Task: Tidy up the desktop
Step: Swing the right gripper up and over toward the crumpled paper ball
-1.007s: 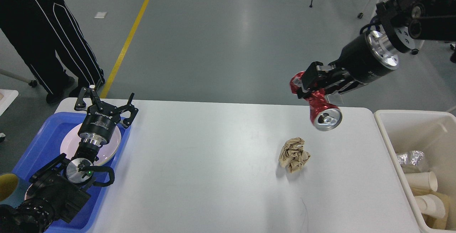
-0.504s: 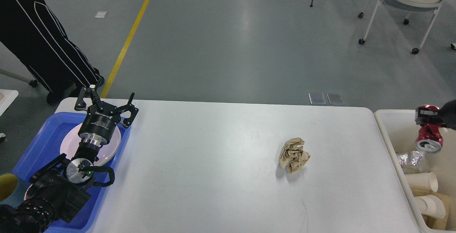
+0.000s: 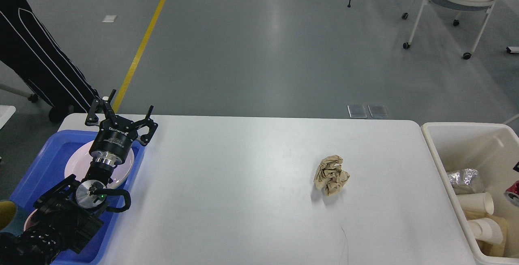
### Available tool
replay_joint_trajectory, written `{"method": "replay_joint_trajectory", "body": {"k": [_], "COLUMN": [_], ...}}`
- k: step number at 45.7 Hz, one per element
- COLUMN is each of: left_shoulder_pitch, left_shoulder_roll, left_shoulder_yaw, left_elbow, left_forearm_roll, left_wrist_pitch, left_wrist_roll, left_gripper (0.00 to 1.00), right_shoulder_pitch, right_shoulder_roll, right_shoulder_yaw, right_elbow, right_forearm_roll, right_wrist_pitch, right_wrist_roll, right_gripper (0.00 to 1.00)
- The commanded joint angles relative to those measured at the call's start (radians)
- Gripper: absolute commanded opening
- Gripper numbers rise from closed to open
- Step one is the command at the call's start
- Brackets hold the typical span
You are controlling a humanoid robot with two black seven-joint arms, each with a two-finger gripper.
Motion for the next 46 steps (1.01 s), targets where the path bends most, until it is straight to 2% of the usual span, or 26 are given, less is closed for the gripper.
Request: {"method": "replay_joint_trajectory", "body": {"k": [1,28,34,39,42,46], "left_shoulder_pitch": [0.0,0.0,0.0,0.0,0.0,0.0], "left_shoulder_roll": [-0.001,-0.001,0.001,0.001,0.001,0.001], "left_shoulder_yaw": [0.0,0.0,0.0,0.0,0.0,0.0], "left_elbow": [0.0,0.0,0.0,0.0,0.0,0.0], "left_forearm_roll": [0.0,0.0,0.0,0.0,0.0,0.0], "left_wrist_pitch": [0.0,0.0,0.0,0.0,0.0,0.0], "left_wrist_roll": [0.0,0.0,0.0,0.0,0.0,0.0], "left_gripper": [0.99,0.99,0.99,0.99,0.99,0.99], "right_shoulder_pitch": [-0.009,0.028,0.172,0.407,0.583,0.796], "right_shoulder_roll": [0.02,0.073,0.076,0.065,0.056,0.06], "right_shoulder_yaw": [0.025,0.041,0.047,0.047,0.041,0.039], "right_elbow": [-0.001,-0.024,0.016,0.177,0.315,0.493], "right_forearm_roll": [-0.004,0.013,0.002,-0.024,-0.1,-0.281], "right_wrist_pitch": [-0.01,-0.043,-0.017,0.055,0.124,0.209], "right_wrist_roll": [-0.004,-0.002,0.007,0.017,0.043,0.103], "right_gripper": [1.0,1.0,1.0,1.0,1.0,1.0]}}
